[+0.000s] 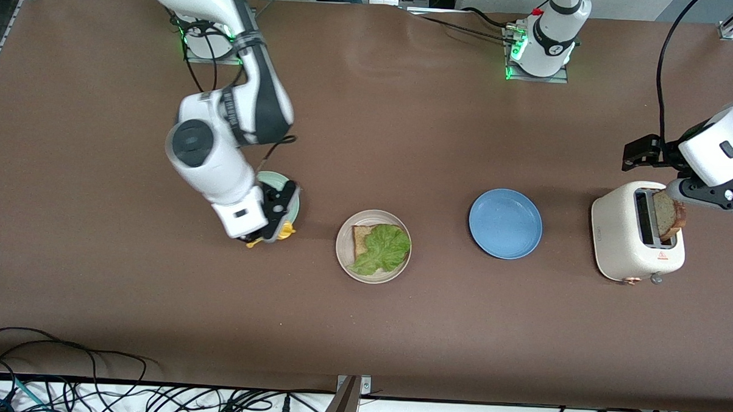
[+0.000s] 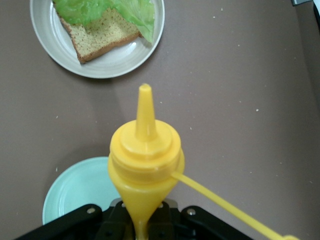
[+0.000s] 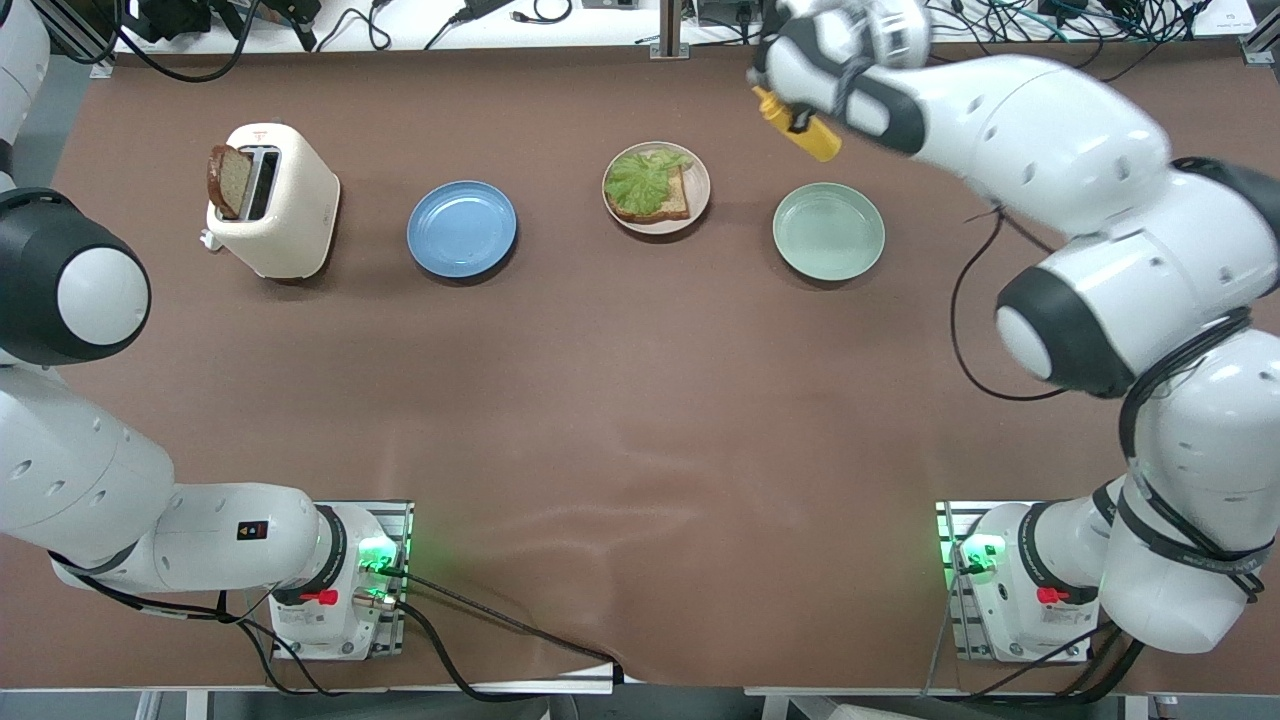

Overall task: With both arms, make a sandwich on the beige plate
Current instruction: 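Carry the yellow bottle over the beige plate and tilt it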

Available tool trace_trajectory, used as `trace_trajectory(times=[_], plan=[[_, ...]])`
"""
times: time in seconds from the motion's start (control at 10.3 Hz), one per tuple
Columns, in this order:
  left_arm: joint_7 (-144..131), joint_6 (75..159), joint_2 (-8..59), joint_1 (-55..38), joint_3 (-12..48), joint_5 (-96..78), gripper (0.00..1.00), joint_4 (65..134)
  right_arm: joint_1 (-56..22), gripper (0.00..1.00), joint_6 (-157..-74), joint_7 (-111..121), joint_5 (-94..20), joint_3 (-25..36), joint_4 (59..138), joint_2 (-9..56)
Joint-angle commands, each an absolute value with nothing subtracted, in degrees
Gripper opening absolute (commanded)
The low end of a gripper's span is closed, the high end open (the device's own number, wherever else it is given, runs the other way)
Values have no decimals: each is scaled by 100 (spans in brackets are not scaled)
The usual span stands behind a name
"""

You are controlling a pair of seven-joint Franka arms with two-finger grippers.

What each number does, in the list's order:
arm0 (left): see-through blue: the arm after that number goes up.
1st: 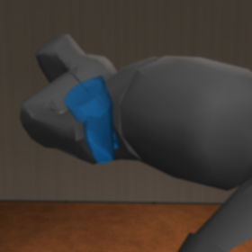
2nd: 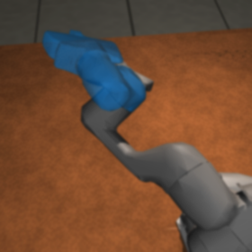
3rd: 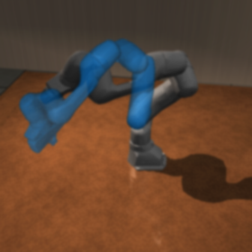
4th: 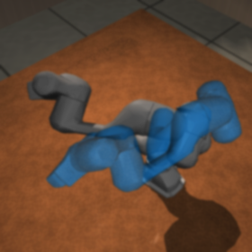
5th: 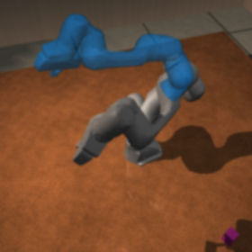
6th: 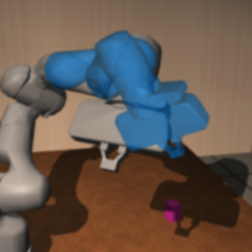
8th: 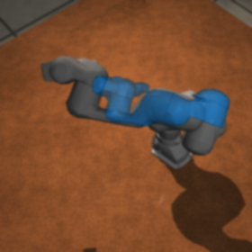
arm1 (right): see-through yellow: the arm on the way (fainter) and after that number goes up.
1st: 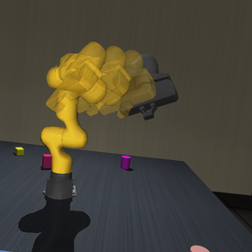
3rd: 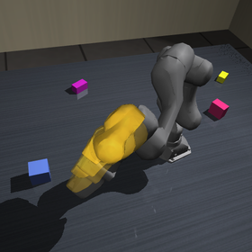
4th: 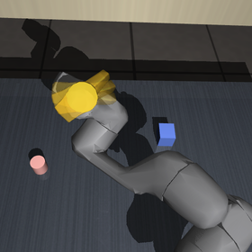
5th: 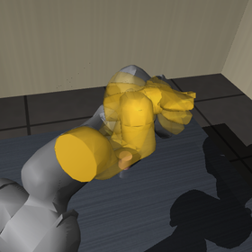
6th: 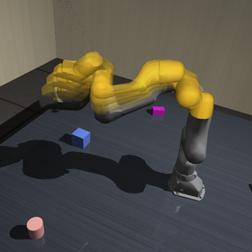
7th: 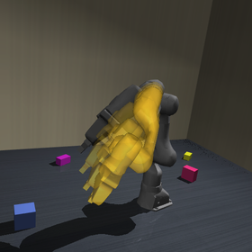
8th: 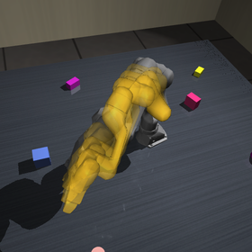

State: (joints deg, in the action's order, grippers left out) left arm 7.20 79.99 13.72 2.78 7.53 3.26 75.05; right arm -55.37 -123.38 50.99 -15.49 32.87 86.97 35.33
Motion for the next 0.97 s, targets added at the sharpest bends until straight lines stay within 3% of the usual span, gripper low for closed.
trace_trajectory(times=[0.0, 0.39, 0.88], plan=[[817, 7963, 1318, 308, 747, 176, 100, 7532, -6141, 0, -12567, 4074, -540, 3392, 8271, 4216], [817, 7963, 1318, 308, 747, 176, 100, 7532, -6714, 0, -12683, 3129, 1041, 3401, 7797, 5254], [817, 7963, 1318, 308, 747, 176, 100, 7532, -7074, 0, -12656, 2805, 2301, 3410, 7778, 5720]])
